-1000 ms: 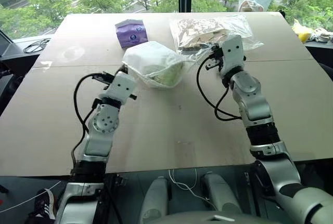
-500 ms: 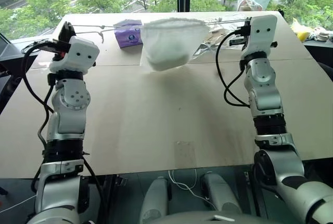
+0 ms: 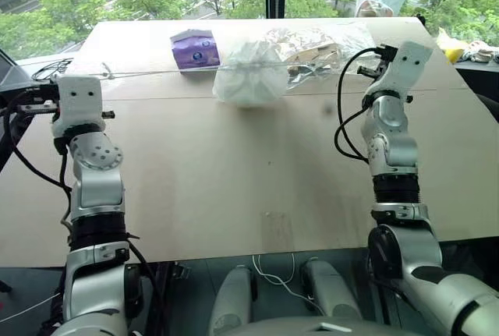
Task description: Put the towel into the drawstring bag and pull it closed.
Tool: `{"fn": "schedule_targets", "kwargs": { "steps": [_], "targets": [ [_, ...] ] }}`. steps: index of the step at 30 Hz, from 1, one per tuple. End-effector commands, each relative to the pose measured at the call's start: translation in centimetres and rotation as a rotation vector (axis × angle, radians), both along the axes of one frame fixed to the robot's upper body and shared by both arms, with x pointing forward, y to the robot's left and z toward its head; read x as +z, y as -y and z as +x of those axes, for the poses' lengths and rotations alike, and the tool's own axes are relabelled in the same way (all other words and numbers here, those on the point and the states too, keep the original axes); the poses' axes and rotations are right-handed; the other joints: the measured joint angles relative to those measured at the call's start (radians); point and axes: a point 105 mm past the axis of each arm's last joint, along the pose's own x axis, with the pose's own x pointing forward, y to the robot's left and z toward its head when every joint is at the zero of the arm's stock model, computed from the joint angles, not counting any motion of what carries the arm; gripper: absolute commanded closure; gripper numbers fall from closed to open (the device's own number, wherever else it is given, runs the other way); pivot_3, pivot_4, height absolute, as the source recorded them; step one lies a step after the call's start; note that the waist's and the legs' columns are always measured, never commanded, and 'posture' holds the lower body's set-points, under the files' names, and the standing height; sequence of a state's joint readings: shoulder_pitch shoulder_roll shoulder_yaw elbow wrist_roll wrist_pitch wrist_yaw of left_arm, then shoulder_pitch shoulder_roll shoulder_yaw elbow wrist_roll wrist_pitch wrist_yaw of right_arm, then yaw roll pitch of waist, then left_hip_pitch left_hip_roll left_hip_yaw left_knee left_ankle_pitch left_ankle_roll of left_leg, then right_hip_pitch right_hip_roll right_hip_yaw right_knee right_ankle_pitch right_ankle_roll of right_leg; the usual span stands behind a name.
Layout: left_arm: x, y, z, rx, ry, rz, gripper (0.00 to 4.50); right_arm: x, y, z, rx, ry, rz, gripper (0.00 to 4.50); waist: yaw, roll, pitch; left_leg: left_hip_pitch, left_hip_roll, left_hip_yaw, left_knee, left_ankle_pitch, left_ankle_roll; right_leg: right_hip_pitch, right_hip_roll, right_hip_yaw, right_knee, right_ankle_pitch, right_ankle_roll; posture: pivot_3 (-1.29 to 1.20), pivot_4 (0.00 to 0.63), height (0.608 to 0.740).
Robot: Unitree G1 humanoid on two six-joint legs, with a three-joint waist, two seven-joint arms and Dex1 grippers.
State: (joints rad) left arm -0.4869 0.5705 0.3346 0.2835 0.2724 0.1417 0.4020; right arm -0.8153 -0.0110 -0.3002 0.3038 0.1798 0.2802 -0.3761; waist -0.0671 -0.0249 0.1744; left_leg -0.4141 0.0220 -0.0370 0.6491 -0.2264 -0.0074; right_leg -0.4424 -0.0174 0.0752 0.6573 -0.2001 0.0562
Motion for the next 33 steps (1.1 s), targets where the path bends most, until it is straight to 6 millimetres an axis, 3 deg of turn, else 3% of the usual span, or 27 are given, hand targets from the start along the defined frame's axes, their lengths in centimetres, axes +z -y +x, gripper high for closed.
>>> {"fn": "schedule_targets", "kwargs": {
  "steps": [1,5,7,11,13,14,16,18,19,21,23,24,29,33],
  "targets": [
    [0.3,-5.4,-4.3,0.306,0.095,-0.111,4.46,-0.8,6.3,-1.6,-0.253,-0.021,0.187,4.50,0.000,0.000,0.000,0.000,0.000,0.000,0.000,0.000,0.000,0.000,0.000,0.000,0.000,0.000,0.000,0.00,0.150,0.740],
    [-0.3,-6.3,-5.3,0.398,0.133,-0.187,4.46,-1.8,6.8,-1.9,-0.286,-0.056,0.285,4.50,0.000,0.000,0.000,0.000,0.000,0.000,0.000,0.000,0.000,0.000,0.000,0.000,0.000,0.000,0.000,0.00,0.150,0.740],
    [-0.2,-5.7,-4.3,0.331,0.134,-0.190,4.46,-1.3,5.6,-1.2,-0.195,-0.046,0.259,4.50,-0.001,0.000,0.000,0.000,0.000,0.000,0.000,0.000,0.000,0.000,0.000,0.000,0.000,0.000,0.000,0.00,0.150,0.740],
    [-0.6,-1.4,0.8,-0.015,0.039,-0.197,4.46,0.9,-0.8,0.5,0.212,-0.011,0.042,4.50,0.001,0.000,0.000,0.000,0.000,0.000,0.000,0.000,0.000,0.000,0.000,0.000,0.000,0.000,0.000,0.00,0.150,0.740],
    [-0.9,2.1,3.4,-0.241,-0.018,-0.198,4.46,1.5,-6.2,-0.4,0.568,0.006,-0.218,4.50,0.006,0.000,0.000,-0.001,-0.001,0.000,0.000,0.000,0.000,0.000,0.000,0.000,-0.001,0.000,0.000,0.00,0.150,0.740],
    [-1.0,3.6,4.1,-0.347,-0.036,-0.207,4.49,1.3,-7.6,-1.0,0.666,0.003,-0.319,4.19,0.003,0.000,0.000,-0.001,-0.001,0.000,0.000,0.000,0.000,0.000,0.000,0.000,-0.002,0.000,0.000,0.00,0.150,0.740],
    [-1.8,6.4,5.3,-0.549,-0.110,-0.225,3.88,-0.1,-8.6,-2.0,0.789,-0.049,-0.400,3.52,0.001,0.000,0.000,-0.001,-0.001,0.000,0.000,0.000,0.000,0.000,0.000,0.000,-0.002,0.000,0.000,0.00,0.150,0.740],
    [-3.2,8.4,5.8,-0.692,-0.193,-0.266,3.26,-1.2,-8.5,-2.6,0.849,-0.089,-0.453,2.80,-0.001,0.000,0.000,0.000,-0.001,0.000,0.000,0.000,0.000,0.000,0.001,0.000,-0.002,0.000,0.000,0.00,0.150,0.740],
    [-4.4,9.6,5.9,-0.775,-0.263,-0.293,2.65,-1.7,-8.2,-2.9,0.877,-0.111,-0.491,2.16,-0.001,0.000,0.000,0.000,0.000,0.000,0.000,0.000,0.000,0.000,0.001,0.000,-0.002,0.000,0.000,0.00,0.150,0.740],
    [-6.7,12.0,5.4,-0.954,-0.416,-0.327,1.95,-3.0,-7.9,-4.0,0.969,-0.157,-0.546,1.45,-0.001,0.000,0.000,-0.001,0.000,0.000,0.000,0.000,0.000,0.000,0.001,0.000,-0.002,0.000,0.000,0.00,0.150,0.740],
    [-8.2,12.5,4.3,-1.036,-0.552,-0.274,1.14,-4.3,-7.0,-5.1,1.038,-0.215,-0.575,0.66,-0.002,0.000,0.000,-0.001,-0.001,0.001,0.000,0.000,0.000,0.000,0.000,0.000,-0.003,0.000,0.000,0.00,0.150,0.740],
    [-8.6,12.1,3.7,-1.053,-0.588,-0.269,0.85,-4.8,-6.3,-5.6,1.057,-0.237,-0.592,0.64,-0.004,0.000,0.000,-0.001,-0.001,0.001,0.000,0.000,0.000,0.000,0.000,0.000,-0.003,0.000,0.000,0.00,0.150,0.740],
    [-9.6,9.2,1.1,-1.105,-0.705,-0.316,0.85,-5.8,-3.6,-7.9,1.128,-0.258,-0.638,0.64,-0.003,-0.001,0.000,0.000,0.001,0.000,-0.001,0.000,0.000,0.000,0.002,0.000,-0.003,-0.003,0.003,0.00,0.150,0.740],
    [-11.1,9.0,-2.0,-1.200,-0.784,-0.378,0.85,-6.0,-3.1,-9.7,1.180,-0.172,-0.607,0.64,-0.002,0.000,0.000,0.001,0.001,0.002,0.000,0.000,0.000,0.000,0.002,0.001,-0.003,-0.005,0.001,0.00,0.150,0.740]
  ]
}}
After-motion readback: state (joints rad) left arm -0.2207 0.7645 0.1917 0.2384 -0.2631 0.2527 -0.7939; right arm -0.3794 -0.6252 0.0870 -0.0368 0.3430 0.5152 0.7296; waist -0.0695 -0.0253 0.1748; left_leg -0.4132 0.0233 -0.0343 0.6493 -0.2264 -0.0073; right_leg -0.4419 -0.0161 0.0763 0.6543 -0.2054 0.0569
